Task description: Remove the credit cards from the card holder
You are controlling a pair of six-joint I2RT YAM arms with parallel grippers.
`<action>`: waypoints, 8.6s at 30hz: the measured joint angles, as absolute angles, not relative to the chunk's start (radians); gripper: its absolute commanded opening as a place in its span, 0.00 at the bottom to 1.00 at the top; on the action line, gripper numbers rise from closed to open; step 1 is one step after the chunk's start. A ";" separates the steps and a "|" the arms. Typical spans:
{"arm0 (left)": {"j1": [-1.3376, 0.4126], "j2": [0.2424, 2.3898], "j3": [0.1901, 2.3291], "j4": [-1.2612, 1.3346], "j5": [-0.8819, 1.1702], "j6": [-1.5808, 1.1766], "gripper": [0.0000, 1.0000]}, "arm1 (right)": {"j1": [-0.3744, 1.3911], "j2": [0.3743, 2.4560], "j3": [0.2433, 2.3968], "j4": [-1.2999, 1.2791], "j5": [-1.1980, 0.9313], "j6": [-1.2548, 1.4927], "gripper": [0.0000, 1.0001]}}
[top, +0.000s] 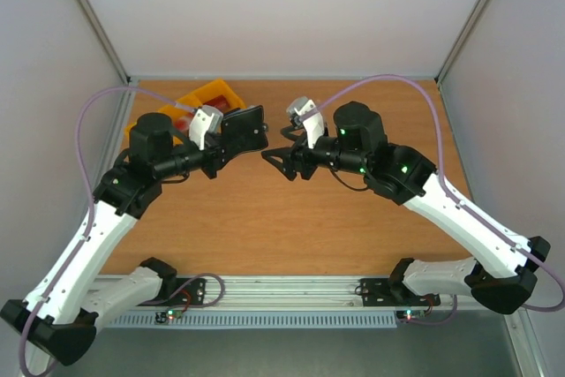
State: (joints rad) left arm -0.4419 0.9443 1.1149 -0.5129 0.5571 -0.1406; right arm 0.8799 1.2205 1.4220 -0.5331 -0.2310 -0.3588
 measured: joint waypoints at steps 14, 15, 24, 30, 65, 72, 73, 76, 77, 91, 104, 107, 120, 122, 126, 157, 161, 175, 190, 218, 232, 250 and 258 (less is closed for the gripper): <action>-0.442 0.844 0.972 -0.462 0.656 -0.077 0.00 | 0.830 1.281 1.452 -0.596 -0.338 -0.494 0.74; -0.442 0.837 0.968 -0.454 0.690 -0.072 0.00 | 0.814 1.274 1.452 -0.604 -0.376 -0.513 0.74; -0.442 0.830 0.933 -0.391 0.984 0.035 0.00 | 0.767 1.207 1.434 -0.673 -0.580 -0.635 0.63; -0.442 0.818 0.929 -0.403 1.104 0.167 0.00 | 0.762 1.192 1.433 -0.743 -0.673 -0.704 0.62; -0.486 0.831 0.893 -0.349 1.143 0.199 0.00 | 0.886 1.300 1.465 -0.693 -0.854 -0.687 0.40; -0.493 0.826 0.893 -0.381 1.158 0.265 0.00 | 0.894 1.274 1.433 -0.642 -0.822 -0.669 0.44; -0.494 0.825 0.893 -0.390 1.161 0.275 0.00 | 0.894 1.273 1.433 -0.638 -0.823 -0.672 0.46; -0.496 0.821 0.893 -0.423 1.169 0.315 0.00 | 0.894 1.265 1.433 -0.644 -0.834 -0.690 0.50; -0.497 0.820 0.893 -0.434 1.172 0.330 0.00 | 0.894 1.261 1.435 -0.649 -0.841 -0.699 0.51; -0.500 0.773 0.892 -0.498 1.188 0.523 0.00 | 0.893 1.194 1.467 -0.740 -0.767 -0.752 0.56; -0.502 0.749 0.869 -0.516 1.174 0.719 0.00 | 0.956 1.101 1.263 -0.513 -0.703 -0.709 0.58; -0.505 0.749 0.866 -0.526 1.175 0.751 0.00 | 0.957 1.098 1.263 -0.493 -0.704 -0.717 0.56; -0.512 0.730 0.837 -0.520 1.162 0.838 0.00 | 1.022 1.105 1.239 -0.403 -0.649 -0.760 0.57; -0.512 0.728 0.837 -0.520 1.161 0.847 0.00 | 1.024 1.113 1.239 -0.403 -0.643 -0.764 0.57; -0.512 0.725 0.832 -0.519 1.159 0.846 0.00 | 1.031 1.129 1.239 -0.400 -0.636 -0.772 0.64; -0.515 0.722 0.815 -0.439 1.121 0.760 0.00 | 1.045 1.124 1.259 -0.482 -0.574 -0.836 0.63; -0.516 0.720 0.815 -0.439 1.119 0.761 0.00 | 1.044 1.110 1.291 -0.577 -0.596 -0.880 0.63; -0.516 0.711 0.777 -0.424 1.114 0.786 0.00 | 1.044 1.094 1.294 -0.485 -0.508 -0.867 0.64; -0.520 0.706 0.776 -0.421 1.113 0.786 0.00 | 1.041 1.139 1.324 -0.627 -0.622 -0.896 0.66; -0.514 0.713 0.770 -0.290 1.070 0.564 0.61 | 1.046 1.165 1.273 -0.424 -0.521 -0.790 0.01; -0.516 0.678 0.689 -0.147 0.556 0.237 0.99 | 0.882 1.327 1.511 -0.741 0.667 -0.672 0.01; -0.586 0.720 0.677 -0.085 0.650 0.070 0.99 | 0.840 1.423 1.713 -1.066 0.259 -0.488 0.01; -0.608 0.820 0.696 -0.060 0.402 -0.074 0.93 | 0.883 1.469 1.730 -1.065 0.029 -0.458 0.01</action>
State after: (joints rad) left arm -0.6083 0.8196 0.6956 -0.0601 0.4015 -0.0738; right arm 0.8833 1.4693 1.7298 -1.0649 0.0292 -0.4576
